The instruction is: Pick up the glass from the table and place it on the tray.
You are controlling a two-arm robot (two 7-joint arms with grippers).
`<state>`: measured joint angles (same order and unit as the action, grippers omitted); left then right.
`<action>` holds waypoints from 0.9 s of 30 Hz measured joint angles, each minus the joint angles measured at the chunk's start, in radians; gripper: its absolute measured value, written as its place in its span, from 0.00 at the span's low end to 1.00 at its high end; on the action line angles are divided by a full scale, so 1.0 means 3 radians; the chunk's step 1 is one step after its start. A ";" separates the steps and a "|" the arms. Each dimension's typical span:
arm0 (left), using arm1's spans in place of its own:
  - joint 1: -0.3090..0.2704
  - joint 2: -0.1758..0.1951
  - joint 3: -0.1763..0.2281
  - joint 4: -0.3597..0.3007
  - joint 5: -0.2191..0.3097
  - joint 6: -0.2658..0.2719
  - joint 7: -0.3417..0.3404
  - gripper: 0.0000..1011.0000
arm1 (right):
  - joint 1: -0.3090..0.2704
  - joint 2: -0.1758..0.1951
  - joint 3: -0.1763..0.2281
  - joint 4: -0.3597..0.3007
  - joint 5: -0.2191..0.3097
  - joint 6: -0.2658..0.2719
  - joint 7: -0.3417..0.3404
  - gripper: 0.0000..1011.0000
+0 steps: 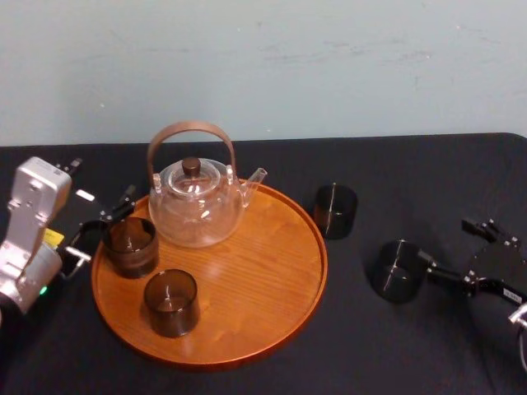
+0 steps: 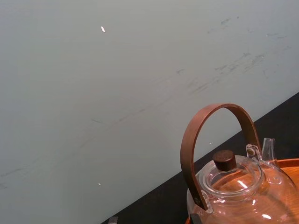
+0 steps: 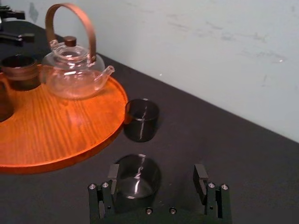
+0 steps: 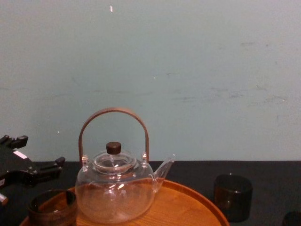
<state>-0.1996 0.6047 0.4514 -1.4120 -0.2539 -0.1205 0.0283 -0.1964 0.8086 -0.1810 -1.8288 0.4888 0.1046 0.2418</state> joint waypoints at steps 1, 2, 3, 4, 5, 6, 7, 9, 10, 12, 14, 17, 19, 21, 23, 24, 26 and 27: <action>0.0000 0.0000 0.0000 0.0000 0.0000 0.0000 0.0000 0.99 | -0.0013 0.0001 0.0004 -0.0010 0.0003 0.0013 0.0009 0.99; 0.0000 0.0000 0.0000 0.0000 0.0000 0.0000 0.0000 0.99 | -0.0027 0.0001 0.0010 -0.0021 0.0007 0.0023 0.0017 0.99; 0.0000 0.0000 0.0000 0.0000 0.0000 0.0000 0.0000 0.99 | -0.0052 0.0002 0.0020 -0.0040 0.0010 0.0043 0.0036 0.99; 0.0000 0.0000 0.0000 0.0000 0.0000 0.0000 0.0000 0.99 | -0.0064 0.0003 0.0025 -0.0049 0.0011 0.0053 0.0045 0.99; 0.0000 0.0000 0.0000 0.0000 0.0000 0.0000 0.0000 0.99 | -0.0087 0.0004 0.0033 -0.0066 0.0012 0.0069 0.0062 0.99; 0.0000 0.0000 0.0000 0.0000 0.0000 0.0000 0.0000 0.99 | -0.0100 0.0005 0.0037 -0.0074 0.0013 0.0078 0.0072 0.99; 0.0000 0.0000 0.0000 0.0000 0.0000 0.0000 0.0000 0.99 | -0.0112 0.0007 0.0042 -0.0082 0.0013 0.0085 0.0082 0.99; 0.0000 0.0000 0.0000 0.0000 0.0000 0.0000 0.0000 0.99 | -0.0144 0.0011 0.0054 -0.0103 0.0014 0.0108 0.0115 0.99; 0.0000 0.0000 0.0000 0.0000 0.0000 0.0000 0.0000 0.99 | -0.0160 0.0012 0.0058 -0.0114 0.0015 0.0122 0.0135 0.99; 0.0000 0.0000 0.0000 0.0000 0.0000 0.0000 0.0000 0.99 | -0.0175 0.0012 0.0062 -0.0123 0.0015 0.0136 0.0158 0.99; 0.0000 0.0000 0.0000 0.0000 0.0000 0.0000 0.0000 0.99 | -0.0184 0.0012 0.0063 -0.0129 0.0014 0.0150 0.0180 0.99; 0.0000 0.0000 0.0000 0.0000 0.0000 0.0000 0.0000 0.99 | -0.0190 0.0012 0.0055 -0.0132 -0.0007 0.0187 0.0217 0.99; 0.0000 0.0000 0.0000 0.0000 0.0000 0.0000 0.0000 0.99 | -0.0182 -0.0002 0.0042 -0.0122 -0.0033 0.0216 0.0236 0.99; 0.0000 0.0000 0.0000 0.0000 0.0000 0.0000 0.0000 0.99 | -0.0170 -0.0020 0.0032 -0.0105 -0.0057 0.0244 0.0249 0.99; 0.0000 0.0000 0.0000 0.0000 0.0000 0.0000 0.0000 0.99 | -0.0159 -0.0034 0.0027 -0.0093 -0.0070 0.0259 0.0256 0.99; 0.0000 0.0000 0.0000 0.0000 0.0000 0.0000 0.0000 0.99 | -0.0146 -0.0053 0.0024 -0.0080 -0.0081 0.0278 0.0263 0.99; 0.0000 0.0000 0.0000 0.0000 0.0000 0.0000 0.0000 0.99 | -0.0132 -0.0070 0.0023 -0.0065 -0.0089 0.0295 0.0268 0.99; 0.0000 0.0000 0.0000 0.0000 0.0000 0.0000 0.0000 0.99 | -0.0117 -0.0091 0.0021 -0.0049 -0.0093 0.0318 0.0273 0.99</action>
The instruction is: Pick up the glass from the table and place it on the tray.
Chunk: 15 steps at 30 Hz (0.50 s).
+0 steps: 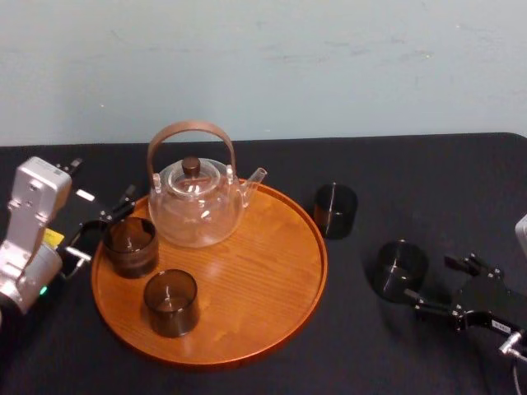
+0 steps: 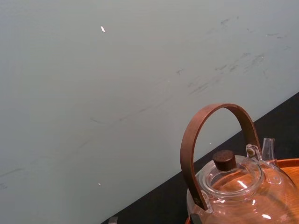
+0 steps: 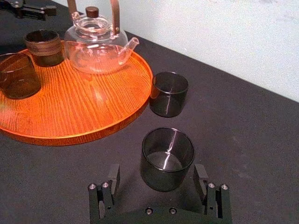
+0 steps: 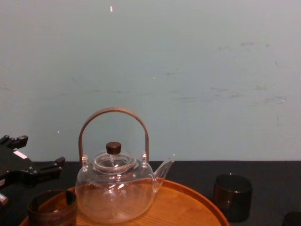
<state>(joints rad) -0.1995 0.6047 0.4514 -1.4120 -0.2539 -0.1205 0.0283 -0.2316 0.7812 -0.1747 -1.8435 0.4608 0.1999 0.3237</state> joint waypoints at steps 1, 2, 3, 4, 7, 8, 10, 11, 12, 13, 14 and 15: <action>0.0000 0.0000 0.0000 0.0000 0.0000 0.0000 0.0000 0.99 | 0.0008 -0.0014 0.0000 0.0009 0.0000 0.0012 0.0002 0.99; 0.0000 0.0000 0.0000 0.0000 0.0000 0.0000 0.0000 0.99 | 0.0022 -0.0039 0.0000 0.0026 0.0000 0.0039 0.0007 0.99; 0.0000 0.0000 0.0000 0.0000 0.0000 0.0000 0.0000 0.99 | 0.0029 -0.0051 0.0000 0.0033 -0.0001 0.0050 0.0009 0.99; 0.0000 0.0000 0.0000 0.0000 0.0000 0.0000 0.0000 0.99 | 0.0037 -0.0063 0.0000 0.0040 -0.0002 0.0062 0.0011 0.99; 0.0000 0.0000 0.0000 0.0000 0.0000 0.0000 0.0000 0.99 | 0.0059 -0.0097 0.0000 0.0064 -0.0006 0.0093 0.0018 0.99; 0.0000 0.0000 0.0000 0.0000 0.0000 0.0000 0.0000 0.99 | 0.0076 -0.0122 0.0000 0.0080 -0.0008 0.0113 0.0025 0.99; 0.0000 0.0000 0.0000 0.0000 0.0000 0.0000 0.0000 0.99 | 0.0104 -0.0156 0.0000 0.0102 -0.0009 0.0143 0.0040 0.99; 0.0000 0.0000 0.0000 0.0000 0.0000 0.0000 0.0000 0.99 | 0.0115 -0.0167 0.0000 0.0111 -0.0010 0.0152 0.0047 0.99; 0.0000 0.0000 0.0000 0.0000 0.0000 0.0000 0.0000 0.99 | 0.0126 -0.0178 0.0000 0.0120 -0.0012 0.0160 0.0054 0.99; 0.0000 0.0000 0.0000 0.0000 0.0000 0.0000 0.0000 0.99 | 0.0138 -0.0186 -0.0001 0.0129 -0.0013 0.0167 0.0062 0.99; 0.0000 0.0000 0.0000 0.0000 0.0000 0.0000 0.0000 0.99 | 0.0158 -0.0202 -0.0006 0.0145 -0.0015 0.0181 0.0077 0.99; 0.0000 0.0000 0.0000 0.0000 0.0000 0.0000 0.0000 0.99 | 0.0170 -0.0211 -0.0011 0.0155 -0.0018 0.0188 0.0084 0.99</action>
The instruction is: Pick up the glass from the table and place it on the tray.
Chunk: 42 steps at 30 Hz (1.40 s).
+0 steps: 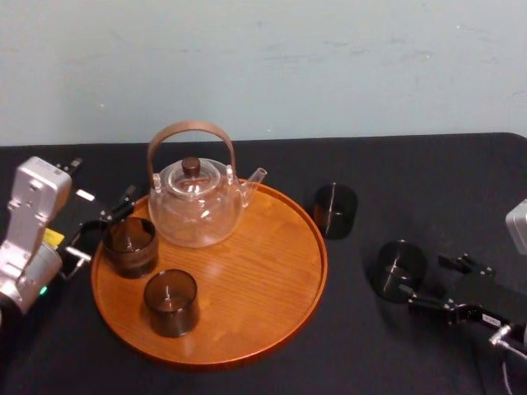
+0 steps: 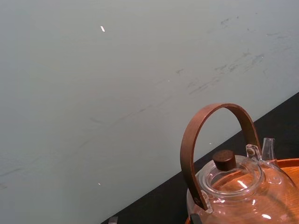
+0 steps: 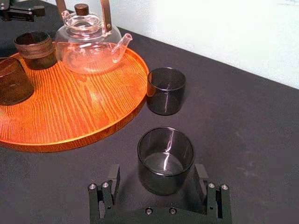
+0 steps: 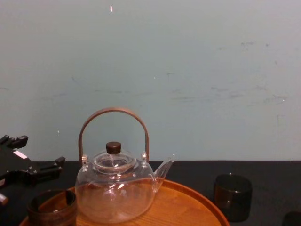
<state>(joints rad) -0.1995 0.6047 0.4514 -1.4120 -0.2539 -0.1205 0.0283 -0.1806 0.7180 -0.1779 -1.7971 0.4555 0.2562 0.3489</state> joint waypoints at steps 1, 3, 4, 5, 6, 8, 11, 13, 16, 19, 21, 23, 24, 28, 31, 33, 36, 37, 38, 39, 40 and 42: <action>0.0000 0.0000 0.0000 0.0000 0.0000 0.0000 0.0000 0.99 | 0.0026 -0.0018 -0.0011 0.0019 -0.0004 0.0013 0.0014 0.99; 0.0000 0.0000 0.0000 0.0000 0.0000 0.0000 0.0000 0.99 | 0.0048 -0.0033 -0.0020 0.0036 -0.0007 0.0024 0.0022 0.99; 0.0000 0.0000 0.0000 0.0000 0.0000 0.0000 0.0000 0.99 | 0.0076 -0.0049 -0.0032 0.0055 -0.0012 0.0038 0.0029 0.99; 0.0000 0.0000 0.0000 0.0000 0.0000 0.0000 0.0000 0.99 | 0.0089 -0.0057 -0.0037 0.0067 -0.0015 0.0047 0.0031 0.99; 0.0000 0.0000 0.0000 0.0000 0.0000 0.0000 0.0000 0.99 | 0.0102 -0.0065 -0.0043 0.0076 -0.0018 0.0054 0.0033 0.99; 0.0000 0.0000 0.0000 0.0000 0.0000 0.0000 0.0000 0.99 | 0.0141 -0.0084 -0.0059 0.0109 -0.0028 0.0076 0.0036 0.99; 0.0000 0.0000 0.0000 0.0000 0.0000 0.0000 0.0000 0.99 | 0.0180 -0.0103 -0.0076 0.0145 -0.0035 0.0096 0.0040 0.99; 0.0000 0.0000 0.0000 0.0000 0.0000 0.0000 0.0000 0.99 | 0.0220 -0.0122 -0.0093 0.0181 -0.0046 0.0111 0.0044 0.99; 0.0000 0.0000 0.0000 0.0000 0.0000 0.0000 0.0000 0.99 | 0.0275 -0.0148 -0.0116 0.0229 -0.0060 0.0128 0.0046 0.99; 0.0000 0.0000 0.0000 0.0000 0.0000 0.0000 0.0000 0.99 | 0.0312 -0.0166 -0.0131 0.0264 -0.0072 0.0141 0.0046 0.99; 0.0000 0.0000 0.0000 0.0000 0.0000 0.0000 0.0000 0.99 | 0.0361 -0.0187 -0.0152 0.0306 -0.0087 0.0150 0.0053 0.99; 0.0000 0.0000 0.0000 0.0000 0.0000 0.0000 0.0000 0.99 | 0.0384 -0.0197 -0.0163 0.0323 -0.0094 0.0153 0.0059 0.99; 0.0000 0.0000 0.0000 0.0000 0.0000 0.0000 0.0000 0.99 | 0.0406 -0.0205 -0.0174 0.0338 -0.0101 0.0156 0.0066 0.99; 0.0000 0.0000 0.0000 0.0000 0.0000 0.0000 0.0000 0.99 | 0.0454 -0.0227 -0.0198 0.0373 -0.0111 0.0166 0.0081 0.99; 0.0000 0.0000 0.0000 0.0000 0.0000 0.0000 0.0000 0.99 | 0.0479 -0.0240 -0.0211 0.0389 -0.0116 0.0172 0.0085 0.99; 0.0000 0.0000 0.0000 0.0000 0.0000 0.0000 0.0000 0.99 | 0.0495 -0.0245 -0.0222 0.0401 -0.0131 0.0171 0.0085 0.99; 0.0000 0.0000 0.0000 0.0000 0.0000 0.0000 0.0000 0.99 | 0.0504 -0.0247 -0.0230 0.0406 -0.0146 0.0168 0.0084 0.99; 0.0000 0.0000 0.0000 0.0000 0.0000 0.0000 0.0000 0.99 | 0.0504 -0.0247 -0.0230 0.0406 -0.0146 0.0167 0.0084 0.99; 0.0000 0.0000 0.0000 0.0000 0.0000 0.0000 0.0000 0.99 | 0.0504 -0.0247 -0.0230 0.0406 -0.0146 0.0167 0.0084 0.99; 0.0000 0.0000 0.0000 0.0000 0.0000 0.0000 0.0000 0.99 | 0.0503 -0.0246 -0.0229 0.0406 -0.0146 0.0167 0.0084 0.99; 0.0000 0.0000 0.0000 0.0000 0.0000 0.0000 0.0000 0.99 | 0.0502 -0.0246 -0.0228 0.0404 -0.0145 0.0167 0.0084 0.99; 0.0000 0.0000 0.0000 0.0000 0.0000 0.0000 0.0000 0.99 | 0.0500 -0.0246 -0.0226 0.0403 -0.0144 0.0167 0.0083 0.99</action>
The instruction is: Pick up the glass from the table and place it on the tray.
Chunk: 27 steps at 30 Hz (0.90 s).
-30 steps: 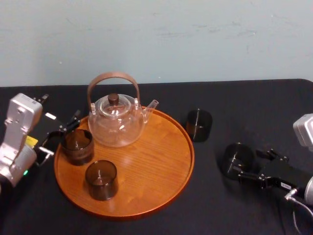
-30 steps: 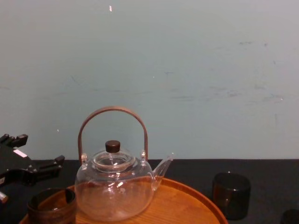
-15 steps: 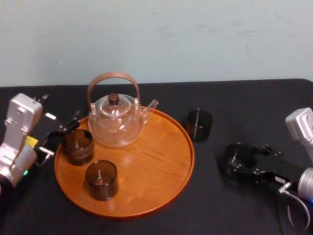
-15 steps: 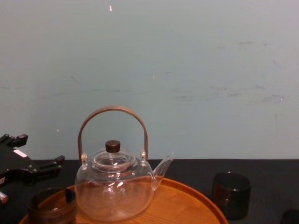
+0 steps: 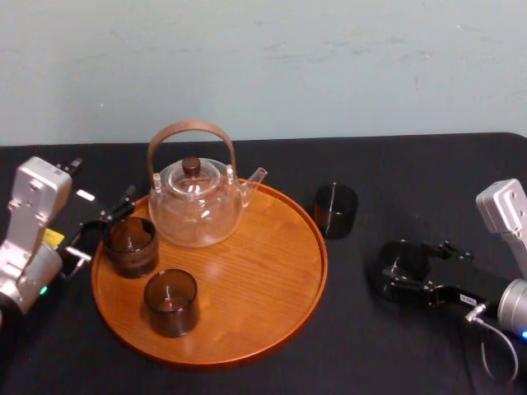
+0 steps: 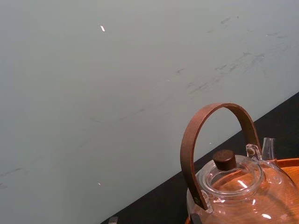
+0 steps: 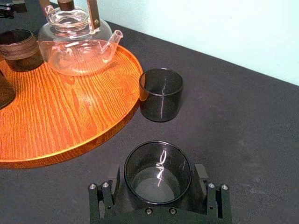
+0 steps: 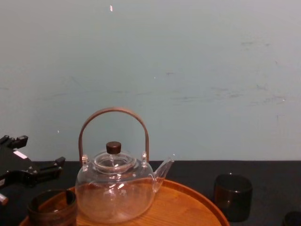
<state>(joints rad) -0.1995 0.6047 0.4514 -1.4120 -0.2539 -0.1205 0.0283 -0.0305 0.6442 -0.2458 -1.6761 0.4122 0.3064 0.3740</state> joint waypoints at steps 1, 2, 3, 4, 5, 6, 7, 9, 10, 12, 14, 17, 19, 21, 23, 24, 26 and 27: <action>0.0000 0.0000 0.0000 0.0000 0.0000 0.0000 0.0000 0.99 | -0.0001 0.0000 0.0001 -0.0001 0.0001 0.0000 -0.0001 0.99; 0.0000 0.0000 0.0000 0.0000 0.0000 0.0000 0.0000 0.99 | -0.0002 0.0000 0.0001 -0.0002 0.0001 -0.0001 -0.0001 0.99; 0.0000 0.0000 0.0000 0.0000 0.0000 0.0000 0.0000 0.99 | -0.0003 0.0001 0.0002 -0.0003 0.0002 -0.0001 -0.0001 0.99; 0.0000 0.0000 0.0000 0.0000 0.0000 0.0000 0.0000 0.99 | -0.0004 0.0001 0.0003 -0.0003 0.0003 -0.0001 -0.0001 0.97; 0.0000 0.0000 0.0000 0.0000 0.0000 0.0000 0.0000 0.99 | -0.0004 0.0001 0.0003 -0.0004 0.0003 -0.0001 -0.0001 0.97; 0.0000 0.0000 0.0000 0.0000 0.0000 0.0000 0.0000 0.99 | -0.0004 0.0002 0.0004 -0.0004 0.0004 -0.0002 -0.0002 0.94; 0.0000 0.0000 0.0000 0.0000 0.0000 0.0000 0.0000 0.99 | -0.0005 0.0002 0.0004 -0.0005 0.0005 -0.0002 -0.0002 0.90; 0.0000 0.0000 0.0000 0.0000 0.0000 0.0000 0.0000 0.99 | -0.0005 0.0002 0.0005 -0.0006 0.0006 -0.0003 -0.0002 0.88; 0.0000 0.0000 0.0000 0.0000 0.0000 0.0000 0.0000 0.99 | -0.0006 0.0003 0.0005 -0.0006 0.0007 -0.0003 -0.0002 0.87; 0.0000 0.0000 0.0000 0.0000 0.0000 0.0000 0.0000 0.99 | -0.0006 0.0003 0.0006 -0.0007 0.0008 -0.0003 -0.0003 0.87; 0.0000 0.0000 0.0000 0.0000 0.0000 0.0000 0.0000 0.99 | -0.0007 0.0003 0.0006 -0.0007 0.0009 -0.0004 -0.0003 0.87; 0.0000 0.0000 0.0000 0.0000 0.0000 0.0000 0.0000 0.99 | -0.0008 0.0004 0.0007 -0.0008 0.0011 -0.0004 -0.0004 0.87; 0.0000 0.0000 0.0000 0.0000 0.0000 0.0000 0.0000 0.99 | -0.0008 0.0005 0.0008 -0.0008 0.0012 -0.0005 -0.0004 0.87; 0.0000 0.0000 0.0000 0.0000 0.0000 0.0000 0.0000 0.99 | -0.0009 0.0005 0.0008 -0.0009 0.0013 -0.0005 -0.0004 0.87; 0.0000 0.0000 0.0000 0.0000 0.0000 0.0000 0.0000 0.99 | -0.0010 0.0005 0.0009 -0.0009 0.0014 -0.0005 -0.0005 0.87; 0.0000 0.0000 0.0000 0.0000 0.0000 0.0000 0.0000 0.99 | -0.0010 0.0005 0.0009 -0.0010 0.0014 -0.0005 -0.0005 0.87; 0.0000 0.0000 0.0000 0.0000 0.0000 0.0000 0.0000 0.99 | -0.0011 0.0005 0.0009 -0.0010 0.0015 -0.0005 -0.0005 0.87; 0.0000 0.0000 0.0000 0.0000 0.0000 0.0000 0.0000 0.99 | -0.0011 0.0005 0.0009 -0.0010 0.0015 -0.0005 -0.0005 0.87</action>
<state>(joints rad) -0.1996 0.6047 0.4514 -1.4120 -0.2539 -0.1205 0.0283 -0.0338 0.6457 -0.2431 -1.6791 0.4167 0.3049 0.3725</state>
